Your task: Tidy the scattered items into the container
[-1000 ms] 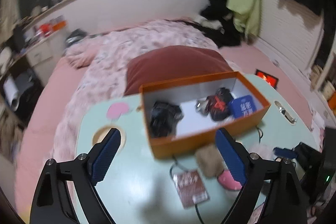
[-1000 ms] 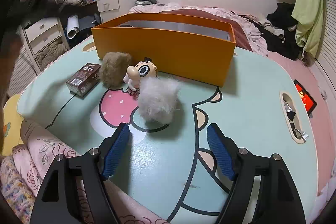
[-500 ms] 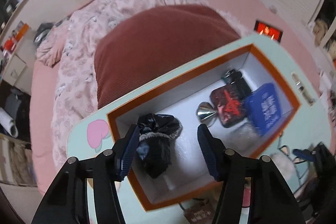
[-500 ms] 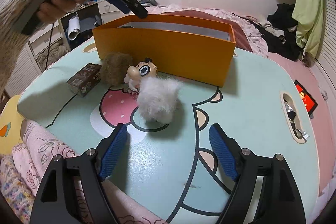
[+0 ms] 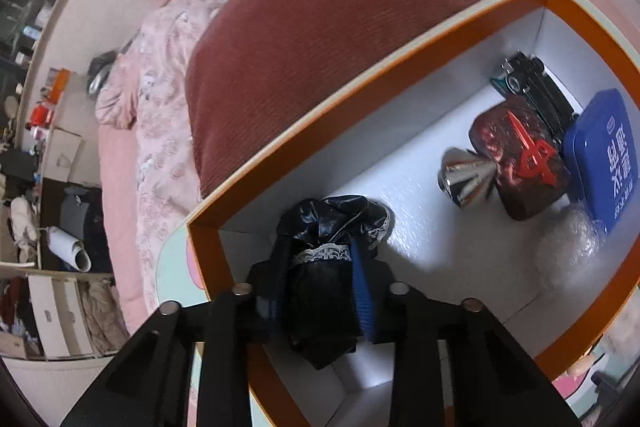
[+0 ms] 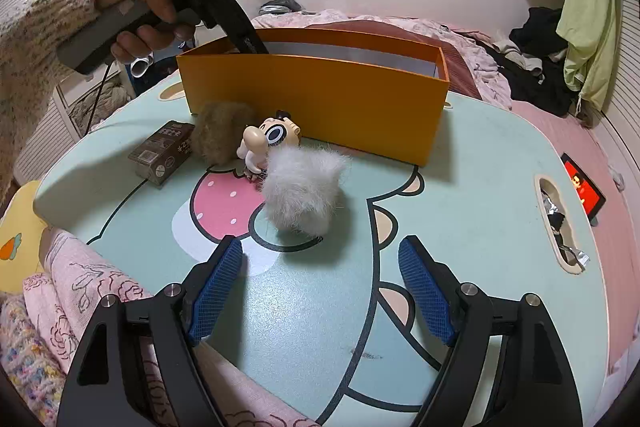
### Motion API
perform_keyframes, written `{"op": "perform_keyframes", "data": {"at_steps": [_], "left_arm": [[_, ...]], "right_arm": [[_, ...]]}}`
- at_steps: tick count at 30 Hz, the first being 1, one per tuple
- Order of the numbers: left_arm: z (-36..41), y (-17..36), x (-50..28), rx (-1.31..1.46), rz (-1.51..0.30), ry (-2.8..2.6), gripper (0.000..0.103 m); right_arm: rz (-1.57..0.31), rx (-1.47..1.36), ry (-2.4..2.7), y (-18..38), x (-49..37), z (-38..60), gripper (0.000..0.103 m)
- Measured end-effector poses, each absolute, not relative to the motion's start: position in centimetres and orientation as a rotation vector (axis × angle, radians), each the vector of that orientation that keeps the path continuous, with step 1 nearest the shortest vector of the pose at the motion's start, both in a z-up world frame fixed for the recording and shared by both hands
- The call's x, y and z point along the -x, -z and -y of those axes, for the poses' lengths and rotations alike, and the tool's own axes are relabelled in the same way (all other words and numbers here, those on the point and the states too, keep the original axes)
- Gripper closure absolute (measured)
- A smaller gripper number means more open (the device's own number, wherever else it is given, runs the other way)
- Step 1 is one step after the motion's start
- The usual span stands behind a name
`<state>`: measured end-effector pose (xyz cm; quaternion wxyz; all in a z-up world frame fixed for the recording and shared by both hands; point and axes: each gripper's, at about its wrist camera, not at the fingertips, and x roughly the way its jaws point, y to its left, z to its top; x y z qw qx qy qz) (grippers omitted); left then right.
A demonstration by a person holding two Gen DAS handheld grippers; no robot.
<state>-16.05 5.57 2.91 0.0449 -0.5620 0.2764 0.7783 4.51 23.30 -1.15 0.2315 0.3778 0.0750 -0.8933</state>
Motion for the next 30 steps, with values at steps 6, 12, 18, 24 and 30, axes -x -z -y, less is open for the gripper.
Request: {"op": "perform_keyframes", "data": {"at_steps": [6, 12, 18, 24, 30], "left_arm": [[-3.7, -8.0, 14.2, 1.526, -0.550, -2.484, 0.084], [-2.5, -14.2, 8.6, 1.307, -0.262, -2.476, 0.084], [-3.1, -12.3, 3.0, 1.282, -0.179, -2.363, 0.084], [-3.6, -7.8, 1.9, 1.342, -0.199, -2.349, 0.081], [-1.8, -9.5, 0.3, 1.217, -0.075, -2.466, 0.048]], "right_arm": [[-0.206, -1.038, 2.457, 1.2, -4.5, -23.3, 0.023], [-0.206, -1.038, 2.457, 1.2, -4.5, -23.3, 0.023], [-0.205, -1.038, 2.458, 1.2, -4.5, -23.3, 0.022], [-0.205, -1.037, 2.458, 1.2, -4.5, -23.3, 0.022], [-0.205, -1.037, 2.459, 1.2, -4.6, -23.3, 0.022]]}}
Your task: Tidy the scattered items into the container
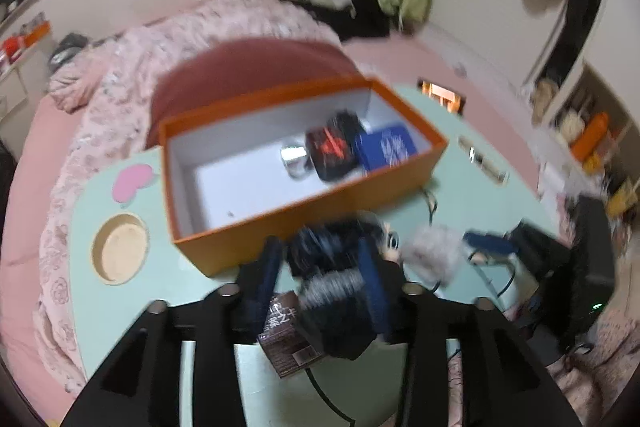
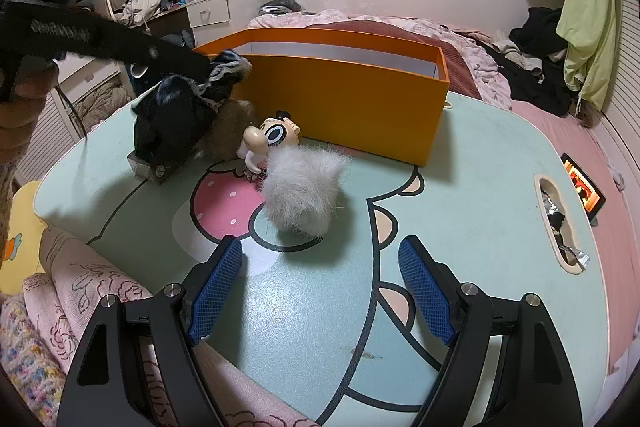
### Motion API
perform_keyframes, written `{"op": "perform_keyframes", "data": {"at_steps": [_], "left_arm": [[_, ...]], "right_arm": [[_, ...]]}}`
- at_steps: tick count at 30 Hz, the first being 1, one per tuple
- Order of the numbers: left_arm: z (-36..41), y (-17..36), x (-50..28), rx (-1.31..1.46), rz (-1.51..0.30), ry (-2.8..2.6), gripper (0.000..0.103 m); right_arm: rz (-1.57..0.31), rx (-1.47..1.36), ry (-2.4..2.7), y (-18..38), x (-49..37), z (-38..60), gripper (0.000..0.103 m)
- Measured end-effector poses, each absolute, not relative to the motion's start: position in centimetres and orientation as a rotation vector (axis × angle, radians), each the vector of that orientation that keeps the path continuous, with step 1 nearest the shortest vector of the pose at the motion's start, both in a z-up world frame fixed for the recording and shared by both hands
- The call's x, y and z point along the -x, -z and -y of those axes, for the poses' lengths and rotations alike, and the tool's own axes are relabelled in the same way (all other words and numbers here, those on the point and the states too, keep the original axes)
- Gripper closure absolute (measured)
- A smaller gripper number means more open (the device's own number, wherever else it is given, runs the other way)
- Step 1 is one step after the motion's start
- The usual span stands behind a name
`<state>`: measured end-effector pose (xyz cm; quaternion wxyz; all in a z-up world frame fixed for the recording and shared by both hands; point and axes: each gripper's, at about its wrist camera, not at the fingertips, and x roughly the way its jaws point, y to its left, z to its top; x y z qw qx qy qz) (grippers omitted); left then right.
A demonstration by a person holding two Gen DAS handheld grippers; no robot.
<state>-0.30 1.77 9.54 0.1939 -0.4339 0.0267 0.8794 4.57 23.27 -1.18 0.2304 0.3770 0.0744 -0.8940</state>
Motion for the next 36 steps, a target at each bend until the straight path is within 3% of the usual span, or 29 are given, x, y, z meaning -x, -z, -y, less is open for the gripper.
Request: {"op": "perform_keyframes", "data": {"at_steps": [1, 2, 4, 13, 18, 20, 24, 26, 31, 36], "left_arm": [[-1.2, -9.9, -0.3, 1.190, -0.050, -2.499, 0.029], [-0.6, -10.1, -1.1, 1.161, -0.036, -2.535, 0.020], [0.2, -9.8, -2.6, 1.125, -0.040, -2.590, 0.013], [0.1, -3.8, -7.3, 1.237, -0.171, -2.670, 0.012], [-0.2, -1.6, -6.6, 1.320, -0.161, -2.682, 0.012], [0.0, -1.1, -6.2, 1.323, -0.126, -2.692, 0.000], [0.3, -0.8, -6.3, 1.276, -0.114, -2.730, 0.000], [0.3, -0.8, -6.4, 1.264, -0.112, -2.736, 0.000], [0.3, -0.8, -6.3, 1.263, -0.112, -2.737, 0.000], [0.2, -0.8, -6.3, 1.263, -0.112, -2.737, 0.000]], "right_arm": [[-0.204, -1.037, 2.459, 1.2, -4.6, -23.3, 0.022], [-0.204, -1.037, 2.459, 1.2, -4.6, -23.3, 0.022], [-0.205, -1.037, 2.460, 1.2, -4.6, -23.3, 0.022], [-0.165, -1.053, 2.469, 0.5, -4.3, -23.8, 0.022], [-0.065, -0.956, 2.508, -3.7, -2.7, -24.8, 0.022], [-0.011, -0.934, 2.511, -5.9, -0.9, -24.5, 0.022], [0.003, -0.973, 2.479, -8.2, 3.2, -21.7, 0.023], [-0.036, -1.061, 2.448, -8.0, 6.1, -19.4, 0.026], [-0.152, -1.289, 2.318, -5.4, 11.3, -14.3, 0.050], [-0.319, -1.391, 2.277, -3.5, 14.3, -12.6, 0.051]]}}
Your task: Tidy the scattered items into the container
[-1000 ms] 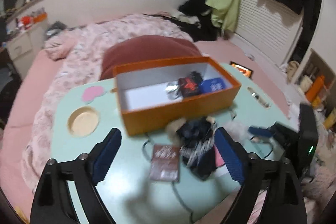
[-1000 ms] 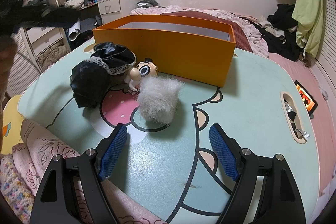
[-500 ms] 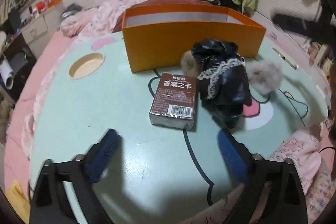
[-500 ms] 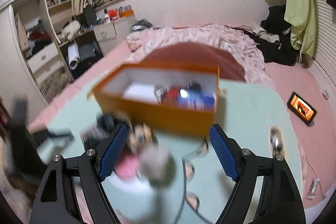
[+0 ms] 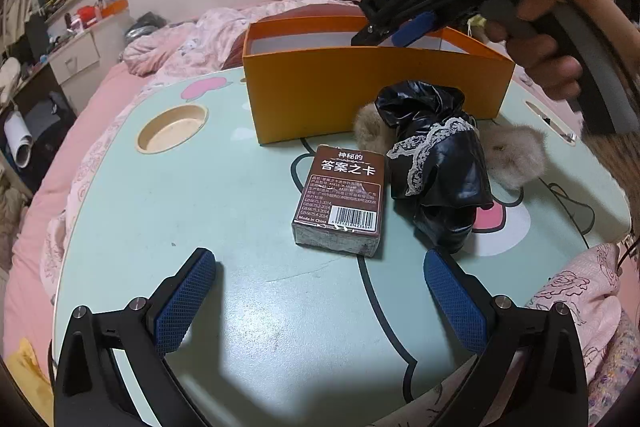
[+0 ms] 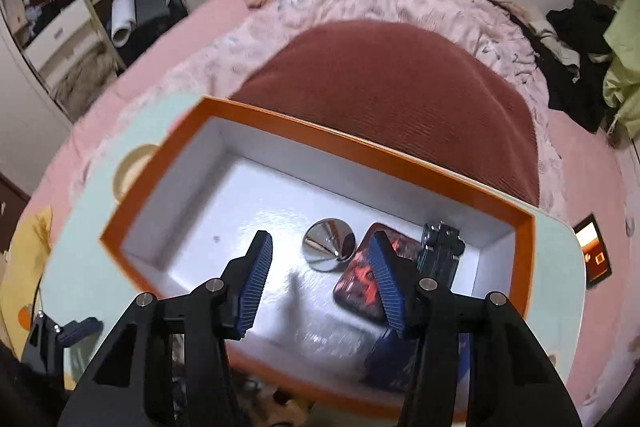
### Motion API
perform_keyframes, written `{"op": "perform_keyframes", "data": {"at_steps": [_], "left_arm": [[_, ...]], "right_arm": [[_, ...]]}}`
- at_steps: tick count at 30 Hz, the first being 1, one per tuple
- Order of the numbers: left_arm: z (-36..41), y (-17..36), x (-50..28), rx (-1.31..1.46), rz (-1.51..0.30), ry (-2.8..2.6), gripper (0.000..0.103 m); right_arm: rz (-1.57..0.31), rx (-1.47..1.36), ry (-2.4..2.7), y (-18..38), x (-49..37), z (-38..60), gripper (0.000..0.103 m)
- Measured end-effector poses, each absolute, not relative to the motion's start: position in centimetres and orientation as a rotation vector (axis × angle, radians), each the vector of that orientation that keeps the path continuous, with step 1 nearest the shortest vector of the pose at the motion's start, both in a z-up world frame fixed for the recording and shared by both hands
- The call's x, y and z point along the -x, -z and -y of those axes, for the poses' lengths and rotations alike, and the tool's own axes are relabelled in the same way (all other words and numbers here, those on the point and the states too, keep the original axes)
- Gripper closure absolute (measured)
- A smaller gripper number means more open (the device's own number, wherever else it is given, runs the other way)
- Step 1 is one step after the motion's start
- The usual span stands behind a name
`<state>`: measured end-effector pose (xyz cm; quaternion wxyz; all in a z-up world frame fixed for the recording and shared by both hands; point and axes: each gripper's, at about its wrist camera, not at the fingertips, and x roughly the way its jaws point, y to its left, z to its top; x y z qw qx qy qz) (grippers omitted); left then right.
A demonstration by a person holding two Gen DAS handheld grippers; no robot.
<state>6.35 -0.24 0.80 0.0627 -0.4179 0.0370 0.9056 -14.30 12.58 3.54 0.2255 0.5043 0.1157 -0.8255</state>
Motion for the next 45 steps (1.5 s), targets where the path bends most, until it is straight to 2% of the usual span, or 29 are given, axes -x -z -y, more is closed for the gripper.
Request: {"op": "perform_keyframes", "data": {"at_steps": [5, 9, 12, 23, 25, 27, 35, 45], "left_arm": [[0.2, -0.8, -6.3, 1.263, -0.111, -2.737, 0.000], [0.2, -0.8, -6.4, 1.263, -0.111, -2.738, 0.000], [0.2, -0.8, -6.4, 1.262, -0.110, -2.738, 0.000], [0.3, -0.8, -6.4, 1.262, -0.110, -2.739, 0.000], [0.3, -0.7, -6.4, 1.262, -0.109, -2.738, 0.000], [0.3, -0.7, -6.4, 1.262, -0.108, -2.739, 0.000], [0.1, -0.9, -6.5, 1.261, -0.107, -2.740, 0.000], [0.1, -0.9, -6.6, 1.259, -0.107, -2.741, 0.000]], "right_arm": [[-0.335, -1.477, 2.248, -2.6, 15.8, -13.6, 0.051], [-0.439, -1.472, 2.238, -2.3, 15.8, -13.3, 0.052], [-0.449, -1.477, 2.217, -2.3, 15.9, -13.1, 0.059], [-0.508, -1.463, 2.165, -2.1, 15.2, -10.7, 0.060], [-0.533, -1.491, 2.141, -1.4, 15.1, -10.2, 0.065], [-0.503, -1.569, 2.103, -0.4, 15.6, -10.2, 0.074], [-0.357, -1.563, 2.112, -0.5, 16.2, -11.1, 0.074], [-0.119, -1.192, 2.231, -8.5, 9.2, -16.0, 0.074]]}}
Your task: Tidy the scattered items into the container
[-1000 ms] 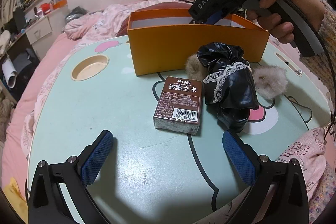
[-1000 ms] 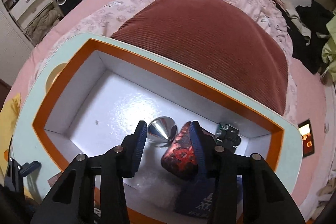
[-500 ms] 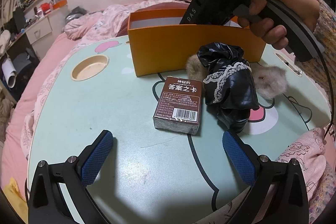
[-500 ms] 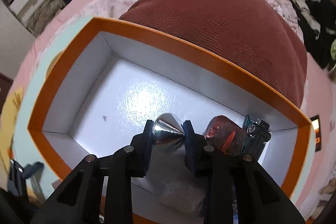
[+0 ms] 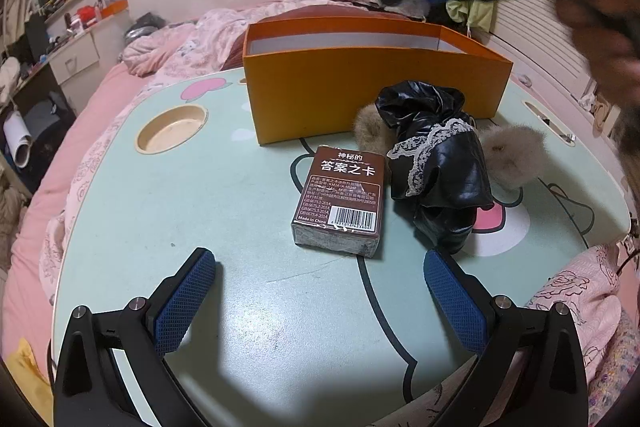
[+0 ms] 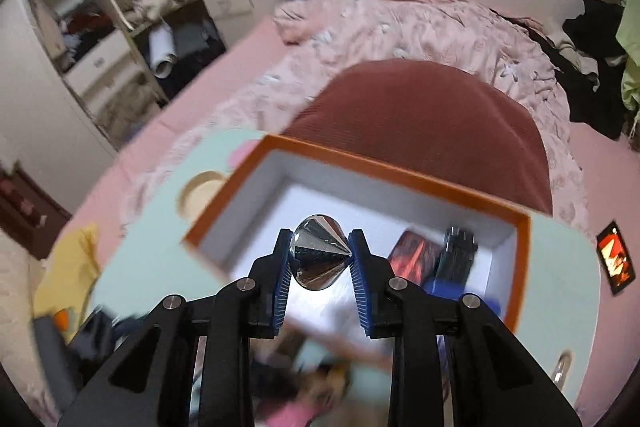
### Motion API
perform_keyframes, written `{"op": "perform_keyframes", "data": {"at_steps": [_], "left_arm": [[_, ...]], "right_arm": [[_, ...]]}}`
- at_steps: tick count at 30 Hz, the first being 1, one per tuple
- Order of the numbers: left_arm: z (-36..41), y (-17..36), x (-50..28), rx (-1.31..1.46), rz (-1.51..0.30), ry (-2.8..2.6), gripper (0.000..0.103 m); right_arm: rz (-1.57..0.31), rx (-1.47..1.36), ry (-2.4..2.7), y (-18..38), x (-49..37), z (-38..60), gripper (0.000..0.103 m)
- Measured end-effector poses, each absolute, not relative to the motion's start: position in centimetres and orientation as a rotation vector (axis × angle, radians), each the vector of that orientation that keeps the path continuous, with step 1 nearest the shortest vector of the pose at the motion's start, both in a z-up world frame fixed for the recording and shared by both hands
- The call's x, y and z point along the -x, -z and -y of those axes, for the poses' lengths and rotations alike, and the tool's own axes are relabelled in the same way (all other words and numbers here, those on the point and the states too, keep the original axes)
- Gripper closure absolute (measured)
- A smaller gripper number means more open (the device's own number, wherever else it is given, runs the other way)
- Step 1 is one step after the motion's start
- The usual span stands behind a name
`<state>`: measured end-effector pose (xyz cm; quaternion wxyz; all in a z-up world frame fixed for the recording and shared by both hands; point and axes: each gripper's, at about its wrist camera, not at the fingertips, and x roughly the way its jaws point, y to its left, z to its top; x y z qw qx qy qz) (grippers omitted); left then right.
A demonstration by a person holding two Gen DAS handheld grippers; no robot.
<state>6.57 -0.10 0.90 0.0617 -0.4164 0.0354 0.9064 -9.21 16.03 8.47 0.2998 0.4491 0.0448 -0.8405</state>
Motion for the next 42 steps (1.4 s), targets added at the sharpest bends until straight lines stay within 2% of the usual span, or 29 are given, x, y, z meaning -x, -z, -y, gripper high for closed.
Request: {"op": "perform_keyframes", "data": {"at_steps": [8, 13, 19, 23, 24, 25, 26, 27, 28, 35, 38, 42], "left_arm": [[0.1, -0.9, -6.6, 1.259, -0.108, -2.741, 0.000], [0.1, -0.9, -6.6, 1.258, -0.108, -2.742, 0.000], [0.1, -0.9, -6.6, 1.258, -0.107, -2.742, 0.000], [0.1, -0.9, -6.6, 1.258, -0.107, -2.742, 0.000], [0.1, -0.9, -6.6, 1.258, -0.107, -2.743, 0.000], [0.1, -0.9, -6.6, 1.258, -0.107, -2.742, 0.000], [0.1, -0.9, -6.6, 1.258, -0.106, -2.742, 0.000], [0.1, -0.9, -6.6, 1.258, -0.105, -2.742, 0.000], [0.1, -0.9, -6.6, 1.258, -0.105, -2.742, 0.000], [0.8, -1.3, -6.8, 1.251, -0.057, -2.751, 0.000], [1.7, -2.5, -7.0, 1.206, -0.004, -2.767, 0.000], [2.2, -5.7, -6.6, 1.126, -0.014, -2.798, 0.000]], "right_arm": [[0.077, -1.234, 2.147, -5.3, 3.7, -21.5, 0.074], [0.043, -1.263, 2.148, -2.2, 1.8, -22.0, 0.074], [-0.104, -1.235, 2.182, -0.6, 1.8, -19.5, 0.074], [-0.071, -1.183, 2.203, -0.4, 2.1, -19.8, 0.074], [-0.072, -1.163, 2.234, -0.6, 1.9, -20.1, 0.070], [-0.065, -1.122, 2.278, -1.1, 1.4, -20.6, 0.059], [-0.054, -1.086, 2.304, -1.5, 0.9, -21.1, 0.054], [-0.045, -1.050, 2.324, -1.8, 0.2, -21.5, 0.041], [-0.041, -1.004, 2.340, -2.3, -0.8, -22.0, 0.034], [-0.225, -0.956, 2.388, -1.3, -5.3, -22.3, 0.033], [-0.226, -1.010, 2.381, 0.5, -5.4, -22.3, 0.033], [-0.223, -0.965, 2.412, 1.3, -4.8, -22.9, 0.026]]}}
